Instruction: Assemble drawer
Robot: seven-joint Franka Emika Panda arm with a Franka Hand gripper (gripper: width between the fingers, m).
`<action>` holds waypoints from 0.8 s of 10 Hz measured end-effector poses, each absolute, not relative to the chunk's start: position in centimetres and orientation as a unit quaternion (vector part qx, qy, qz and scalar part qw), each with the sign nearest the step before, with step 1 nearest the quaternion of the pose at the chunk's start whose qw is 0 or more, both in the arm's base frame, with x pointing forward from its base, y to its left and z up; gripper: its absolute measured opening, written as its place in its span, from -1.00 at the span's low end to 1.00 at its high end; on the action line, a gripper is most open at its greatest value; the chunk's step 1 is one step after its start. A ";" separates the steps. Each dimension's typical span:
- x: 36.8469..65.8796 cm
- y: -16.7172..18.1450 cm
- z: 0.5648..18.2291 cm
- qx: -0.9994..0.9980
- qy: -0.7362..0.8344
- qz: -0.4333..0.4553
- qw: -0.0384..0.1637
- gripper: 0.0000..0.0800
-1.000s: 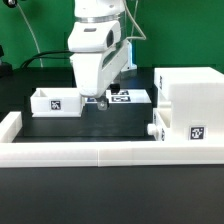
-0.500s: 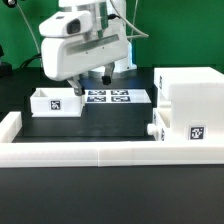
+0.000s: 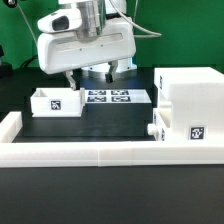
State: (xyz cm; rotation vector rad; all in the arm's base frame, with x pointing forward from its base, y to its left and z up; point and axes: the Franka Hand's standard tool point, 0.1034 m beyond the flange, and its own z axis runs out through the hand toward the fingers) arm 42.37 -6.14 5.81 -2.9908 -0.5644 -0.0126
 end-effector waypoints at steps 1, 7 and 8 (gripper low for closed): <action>42.3 -6.3 5.8 -0.988 -0.145 -0.005 0.048 0.62; 39.4 -8.1 3.8 -0.998 -0.047 -0.041 0.013 0.62; 39.2 -8.3 3.0 -0.997 -0.056 -0.044 0.011 0.62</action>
Offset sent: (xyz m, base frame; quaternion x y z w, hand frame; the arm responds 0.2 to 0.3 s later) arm -0.0371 -0.0366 -0.0123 -0.1160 -0.0031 0.1113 0.9870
